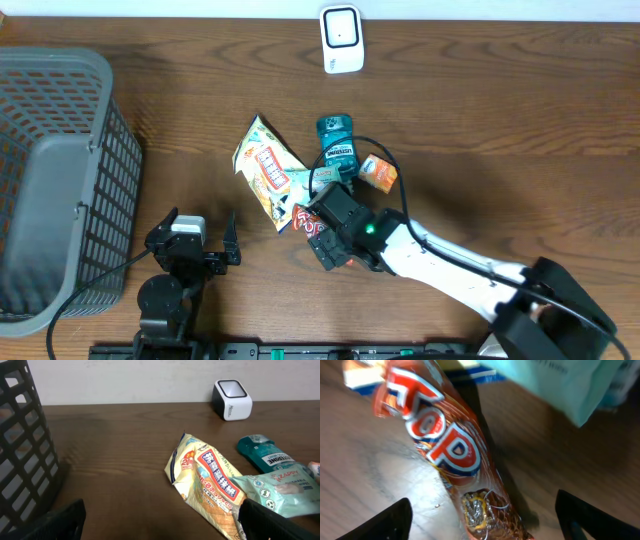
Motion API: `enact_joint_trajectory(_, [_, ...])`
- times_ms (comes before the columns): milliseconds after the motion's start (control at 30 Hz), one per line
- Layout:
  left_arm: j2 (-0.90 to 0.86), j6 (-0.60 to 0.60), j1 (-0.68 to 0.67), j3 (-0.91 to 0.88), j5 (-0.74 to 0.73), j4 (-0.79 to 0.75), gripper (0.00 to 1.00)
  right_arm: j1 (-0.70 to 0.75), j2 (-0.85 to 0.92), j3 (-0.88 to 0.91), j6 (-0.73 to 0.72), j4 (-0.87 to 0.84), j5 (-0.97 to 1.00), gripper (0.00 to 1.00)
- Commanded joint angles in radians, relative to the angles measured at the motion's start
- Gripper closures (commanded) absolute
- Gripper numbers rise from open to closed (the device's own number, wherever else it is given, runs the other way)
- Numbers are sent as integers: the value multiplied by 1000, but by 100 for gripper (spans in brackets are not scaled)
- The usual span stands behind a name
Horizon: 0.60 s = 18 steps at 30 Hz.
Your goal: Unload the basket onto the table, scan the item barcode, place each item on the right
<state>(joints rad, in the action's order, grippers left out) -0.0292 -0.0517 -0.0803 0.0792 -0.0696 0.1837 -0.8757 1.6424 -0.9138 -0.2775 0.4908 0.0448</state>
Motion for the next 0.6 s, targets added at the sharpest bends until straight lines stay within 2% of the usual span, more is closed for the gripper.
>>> enact_joint_trajectory(0, [-1, 5, 3, -14, -9, 29, 2, -8, 76, -11, 12, -3, -9, 24])
enact_joint_trajectory(67, [-1, 5, 3, -14, -9, 29, 2, -5, 92, -13, 9, -10, -16, 35])
enact_joint_trajectory(167, [-1, 5, 3, -14, -9, 29, 2, 12, 89, -16, 8, -1, -29, 63])
enact_joint_trajectory(233, [-1, 5, 3, -14, -9, 29, 2, 22, 89, -16, 1, 3, -33, 76])
enact_joint_trajectory(300, [-1, 5, 3, -14, -9, 29, 2, 40, 85, -17, -7, 18, -66, 99])
enact_joint_trajectory(433, [-1, 5, 3, -14, -9, 29, 2, 102, 31, -24, -76, 88, -132, 99])
enact_joint_trajectory(567, [-1, 5, 3, -14, -9, 29, 2, 196, -145, -27, -72, 153, -217, 99])
